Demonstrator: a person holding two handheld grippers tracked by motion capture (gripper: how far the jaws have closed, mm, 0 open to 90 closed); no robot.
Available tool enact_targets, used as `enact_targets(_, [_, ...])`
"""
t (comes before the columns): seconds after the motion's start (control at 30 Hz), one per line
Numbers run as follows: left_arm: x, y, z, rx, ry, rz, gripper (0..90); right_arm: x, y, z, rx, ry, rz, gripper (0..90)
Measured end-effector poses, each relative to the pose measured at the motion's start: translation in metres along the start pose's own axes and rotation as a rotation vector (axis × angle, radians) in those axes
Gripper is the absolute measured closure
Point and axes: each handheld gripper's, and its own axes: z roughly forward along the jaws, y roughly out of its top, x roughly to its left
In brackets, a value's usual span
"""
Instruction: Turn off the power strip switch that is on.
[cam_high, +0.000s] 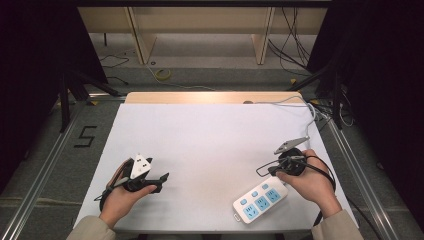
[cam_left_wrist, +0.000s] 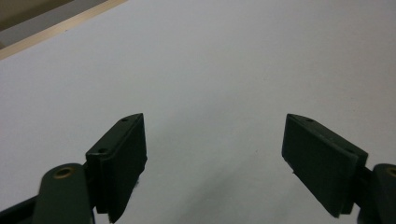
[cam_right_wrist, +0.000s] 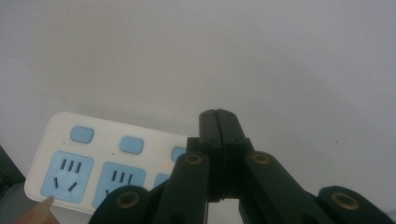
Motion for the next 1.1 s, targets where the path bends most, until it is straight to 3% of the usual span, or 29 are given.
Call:
enact_targets(0.8, [0.0, 0.0, 0.0, -0.001, 0.0, 0.0, 21.9, 0.007, 0.005, 0.012, 0.115, 0.038, -0.013, 90.0])
enact_targets(1.1, [0.0, 0.0, 0.0, -0.001, -0.001, 0.001, 21.8, 0.007, 0.006, 0.014, 0.141, 0.044, 0.006, 90.0])
